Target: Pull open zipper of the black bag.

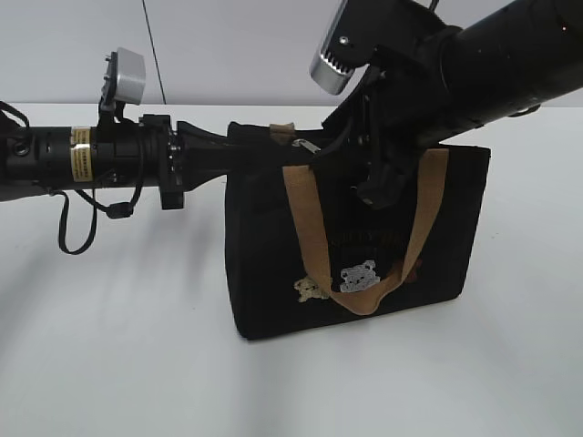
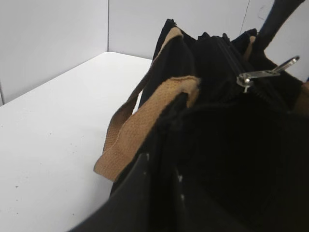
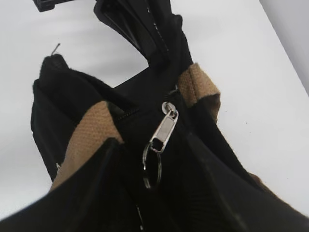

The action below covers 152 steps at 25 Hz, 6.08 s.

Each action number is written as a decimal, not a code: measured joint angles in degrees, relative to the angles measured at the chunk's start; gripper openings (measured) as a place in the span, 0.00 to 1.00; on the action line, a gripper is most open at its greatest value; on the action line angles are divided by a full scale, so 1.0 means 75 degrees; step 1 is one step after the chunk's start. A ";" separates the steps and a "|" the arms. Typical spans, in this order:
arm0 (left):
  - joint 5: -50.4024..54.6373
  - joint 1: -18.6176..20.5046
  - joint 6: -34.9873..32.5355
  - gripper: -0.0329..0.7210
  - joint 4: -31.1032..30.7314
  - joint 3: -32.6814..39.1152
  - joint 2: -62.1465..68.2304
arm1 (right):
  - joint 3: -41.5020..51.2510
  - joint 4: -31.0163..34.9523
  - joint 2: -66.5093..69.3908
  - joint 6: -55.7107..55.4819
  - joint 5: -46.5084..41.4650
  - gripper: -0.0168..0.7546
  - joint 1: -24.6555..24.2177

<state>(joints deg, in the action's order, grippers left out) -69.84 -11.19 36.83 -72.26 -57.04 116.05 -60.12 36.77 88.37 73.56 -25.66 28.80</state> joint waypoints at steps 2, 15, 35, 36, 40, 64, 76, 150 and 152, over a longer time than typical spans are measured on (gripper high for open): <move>0.0000 0.0000 0.0000 0.09 0.0000 0.0000 0.0000 | 0.0000 -0.0077 0.0000 0.0000 -0.0065 0.45 0.0000; 0.0000 0.0000 0.0000 0.09 0.0000 0.0000 0.0000 | -0.0003 -0.0103 0.0000 -0.0260 -0.0130 0.01 0.0000; -0.0012 0.0000 0.0000 0.09 0.0000 0.0000 0.0000 | -0.0288 -0.2495 -0.0181 -0.3213 -0.0270 0.00 0.0000; -0.0012 0.0000 0.0000 0.09 0.0000 0.0000 0.0000 | -0.0291 -0.2835 -0.0181 -0.3641 -0.0299 0.00 0.0000; -0.0012 0.0000 0.0000 0.09 0.0000 0.0000 0.0000 | -0.0306 -0.3925 -0.0189 -0.5072 -0.0463 0.00 -0.0124; 0.0005 0.0000 0.0084 0.19 -0.0035 0.0000 -0.0023 | -0.0538 -0.3861 -0.0681 -0.6222 -0.1000 0.16 -0.1465; 0.2556 -0.0013 0.2783 0.46 -0.1449 0.0000 -0.2213 | -0.1387 -0.3812 -0.0727 -0.6254 -0.2040 0.62 -0.1465; 1.7487 0.0490 -0.5205 0.44 1.0277 0.3479 -1.5521 | 0.4428 -0.3136 -1.1844 -0.7453 -0.5114 0.58 -0.4173; 1.7470 0.0490 -0.5205 0.44 1.0285 0.3479 -1.5521 | 0.4437 -0.3136 -1.1844 -0.7468 -0.5044 0.58 -0.4173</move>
<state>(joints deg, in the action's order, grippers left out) 61.19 -7.52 -2.21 4.88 -30.95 -0.36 -26.84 13.25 -0.46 17.55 -63.49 -2.50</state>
